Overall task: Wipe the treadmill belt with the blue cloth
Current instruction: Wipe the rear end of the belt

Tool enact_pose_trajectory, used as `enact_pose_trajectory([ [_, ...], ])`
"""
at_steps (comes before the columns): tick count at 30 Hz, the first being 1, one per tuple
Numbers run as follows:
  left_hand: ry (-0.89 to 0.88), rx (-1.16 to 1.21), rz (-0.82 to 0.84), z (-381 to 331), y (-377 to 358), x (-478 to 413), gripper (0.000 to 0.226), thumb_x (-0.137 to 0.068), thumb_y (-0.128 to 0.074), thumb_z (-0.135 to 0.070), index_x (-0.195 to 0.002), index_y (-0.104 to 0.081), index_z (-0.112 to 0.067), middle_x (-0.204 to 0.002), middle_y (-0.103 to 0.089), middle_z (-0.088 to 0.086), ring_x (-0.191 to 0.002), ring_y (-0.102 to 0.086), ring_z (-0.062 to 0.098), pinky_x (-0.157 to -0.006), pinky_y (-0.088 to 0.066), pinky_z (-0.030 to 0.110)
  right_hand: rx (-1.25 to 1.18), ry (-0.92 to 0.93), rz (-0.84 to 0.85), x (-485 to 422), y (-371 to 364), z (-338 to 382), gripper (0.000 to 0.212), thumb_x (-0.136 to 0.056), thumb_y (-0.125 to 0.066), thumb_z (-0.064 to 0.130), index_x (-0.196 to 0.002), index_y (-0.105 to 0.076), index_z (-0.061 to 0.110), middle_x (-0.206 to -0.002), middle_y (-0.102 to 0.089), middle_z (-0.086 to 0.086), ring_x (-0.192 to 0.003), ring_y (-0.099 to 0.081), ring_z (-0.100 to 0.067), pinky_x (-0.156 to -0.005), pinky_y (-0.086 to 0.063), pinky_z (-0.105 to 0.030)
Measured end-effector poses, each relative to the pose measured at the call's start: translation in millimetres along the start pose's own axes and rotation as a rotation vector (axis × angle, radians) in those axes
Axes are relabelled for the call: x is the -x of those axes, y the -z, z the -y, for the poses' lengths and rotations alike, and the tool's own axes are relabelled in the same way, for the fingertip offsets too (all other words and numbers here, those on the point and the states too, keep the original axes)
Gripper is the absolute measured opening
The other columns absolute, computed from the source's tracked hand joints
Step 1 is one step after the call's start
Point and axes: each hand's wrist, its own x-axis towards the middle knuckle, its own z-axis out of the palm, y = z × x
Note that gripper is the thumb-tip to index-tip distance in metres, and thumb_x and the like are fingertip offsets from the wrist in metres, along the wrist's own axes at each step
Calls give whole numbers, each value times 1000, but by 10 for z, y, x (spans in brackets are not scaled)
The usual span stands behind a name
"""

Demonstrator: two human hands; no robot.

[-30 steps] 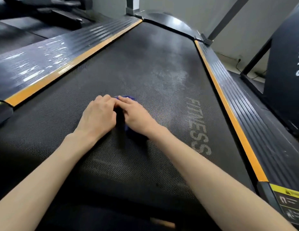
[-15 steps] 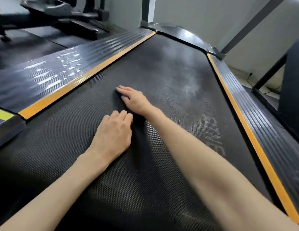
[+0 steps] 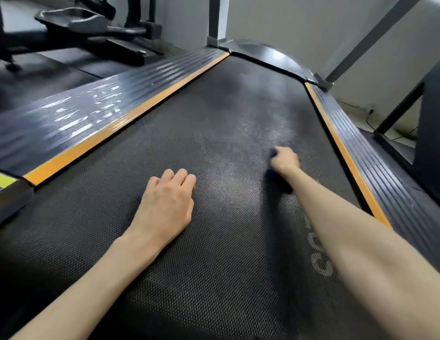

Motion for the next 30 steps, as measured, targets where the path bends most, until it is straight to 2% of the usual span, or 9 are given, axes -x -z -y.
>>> enact_pose_trajectory([
  [3,-33,-74,-4,3,0,-23,8,-68,-50,-7,-75,-53,-9,-71,-51,7,-62,-51,29,-52,-40,36,-118,452,135,266,-268,701,52,-88,-39,1,-134,-51,21,-144,-43,1,-132,-40,-21,-108,-29,-25],
  [6,-49,-123,54,-30,23,-91,10,-65,-52,-10,-75,-52,-8,-71,-51,10,-62,-52,31,-51,-38,35,-175,649,222,444,-304,743,52,-90,-37,-3,-134,-51,21,-145,-41,1,-125,-44,-13,-98,-29,-10],
  [8,-9,-98,109,-74,44,-140,13,-64,-55,-11,-77,-52,-7,-74,-52,11,-67,-52,33,-55,-39,37,-205,561,193,376,-215,424,54,-88,-41,-6,-136,-49,19,-146,-39,-5,-127,-42,-17,-100,-28,-13],
  [14,102,126,104,-224,15,-121,13,-73,-47,-6,-79,-57,-10,-80,-54,8,-76,-51,31,-65,-36,38,-194,-127,-56,83,249,-1174,68,-76,-61,13,-141,-41,16,-141,-38,-14,-129,-41,-32,-106,-36,-34],
  [17,31,296,151,-459,34,-160,32,-76,-34,-14,-90,-62,-14,-94,-60,2,-88,-55,26,-77,-44,39,-65,56,7,332,370,-1322,58,-85,-50,-2,-138,-47,23,-143,-41,-11,-130,-40,-29,-104,-30,-27],
  [21,-95,393,248,-843,-60,-366,36,-89,-40,-12,-123,-51,-16,-125,-54,-3,-115,-49,18,-98,-34,28,-93,517,150,970,465,-1243,49,-95,-41,0,-136,-46,26,-141,-43,0,-132,-39,-16,-105,-21,-11],
  [25,-146,413,225,-1010,-316,-441,37,-91,-31,-21,-117,-55,-11,-114,-59,4,-104,-55,22,-93,-39,30,-99,792,294,1444,683,-1452,44,-95,-38,11,-137,-47,22,-145,-39,6,-136,-30,-1,-110,-22,-14],
  [27,-187,385,207,-989,-389,-411,50,-83,-20,-28,-106,-59,-10,-103,-60,3,-93,-57,23,-86,-43,32,-51,777,230,1235,680,-1572,44,-95,-39,6,-136,-49,18,-144,-40,2,-135,-34,-6,-109,-20,-10],
  [30,-191,368,203,-963,-416,-405,51,-80,-20,-30,-104,-60,-11,-102,-61,2,-88,-58,22,-83,-45,33,-42,432,33,519,565,-1774,50,-92,-40,-9,-135,-47,15,-141,-44,-13,-133,-39,-25,-105,-19,-9],
])
